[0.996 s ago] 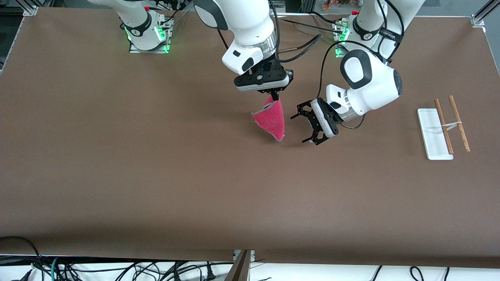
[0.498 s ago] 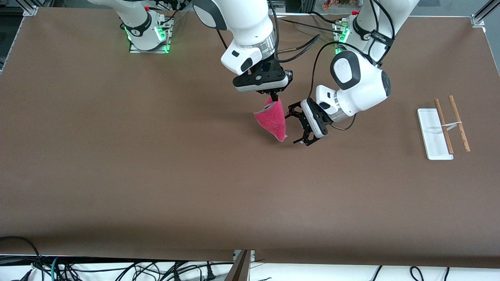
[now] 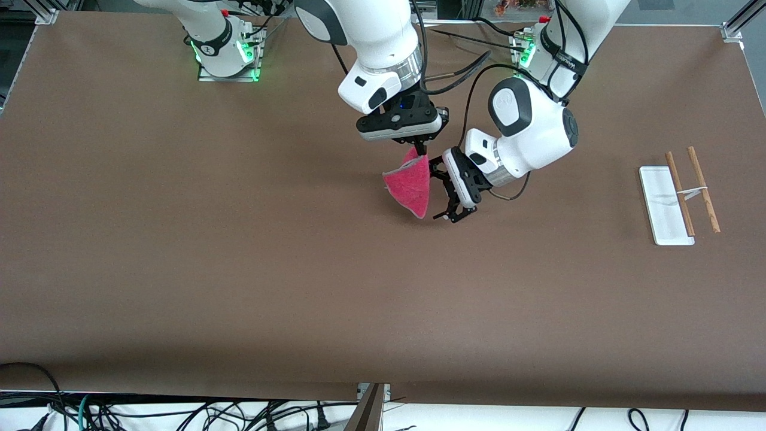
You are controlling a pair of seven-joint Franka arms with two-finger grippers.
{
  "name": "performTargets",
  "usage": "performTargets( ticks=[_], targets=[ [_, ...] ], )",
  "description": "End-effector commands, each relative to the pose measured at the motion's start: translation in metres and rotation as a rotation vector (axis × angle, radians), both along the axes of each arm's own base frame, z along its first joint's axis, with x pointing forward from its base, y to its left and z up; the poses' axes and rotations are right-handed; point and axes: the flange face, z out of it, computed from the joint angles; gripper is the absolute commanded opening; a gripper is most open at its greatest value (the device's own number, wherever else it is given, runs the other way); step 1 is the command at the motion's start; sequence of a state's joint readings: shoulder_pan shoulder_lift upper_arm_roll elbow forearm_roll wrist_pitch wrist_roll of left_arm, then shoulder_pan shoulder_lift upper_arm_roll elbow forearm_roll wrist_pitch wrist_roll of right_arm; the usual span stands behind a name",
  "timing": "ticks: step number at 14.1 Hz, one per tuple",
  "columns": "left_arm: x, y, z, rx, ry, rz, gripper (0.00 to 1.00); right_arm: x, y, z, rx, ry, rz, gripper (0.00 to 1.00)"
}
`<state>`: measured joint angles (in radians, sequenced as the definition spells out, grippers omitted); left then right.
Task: Pass towel and hang on rack
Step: 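Close the left gripper on the hanging towel below the right gripper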
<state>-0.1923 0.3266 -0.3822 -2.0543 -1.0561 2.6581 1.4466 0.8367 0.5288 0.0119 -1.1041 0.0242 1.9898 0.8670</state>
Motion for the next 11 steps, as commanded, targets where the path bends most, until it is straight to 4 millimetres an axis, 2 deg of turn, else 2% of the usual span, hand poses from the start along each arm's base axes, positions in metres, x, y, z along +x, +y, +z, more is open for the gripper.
performTargets(
  ticks=[1, 3, 5, 7, 8, 9, 10, 11],
  targets=[
    [0.003, -0.011, -0.001, 0.023, -0.050, -0.064, 0.79, -0.002, 0.000, 0.009, 0.007, -0.009, -0.002, 0.00],
    [0.005, -0.021, 0.006, 0.017, -0.070, -0.081, 0.68, -0.001, -0.001, 0.009, 0.007, -0.009, -0.002, 0.00],
    [0.003, -0.026, 0.005, 0.016, -0.067, -0.089, 0.65, -0.001, -0.001, 0.010, 0.008, -0.011, -0.003, 0.00],
    [0.001, -0.028, 0.005, 0.016, -0.069, -0.094, 0.46, -0.001, -0.001, 0.009, 0.006, -0.010, -0.003, 0.00],
    [0.001, -0.028, 0.005, 0.016, -0.068, -0.095, 0.23, -0.002, -0.001, 0.010, 0.008, -0.010, -0.003, 0.00],
    [0.001, -0.029, 0.005, 0.018, -0.069, -0.098, 0.04, -0.001, -0.001, 0.009, 0.007, -0.009, -0.002, 0.00],
    [0.001, -0.029, 0.006, 0.023, -0.074, -0.105, 0.00, -0.001, -0.001, 0.009, 0.006, -0.010, -0.003, 0.00],
    [0.002, -0.028, 0.007, 0.025, -0.077, -0.104, 0.00, -0.001, -0.001, 0.009, 0.006, -0.010, -0.003, 0.00]
  ],
)
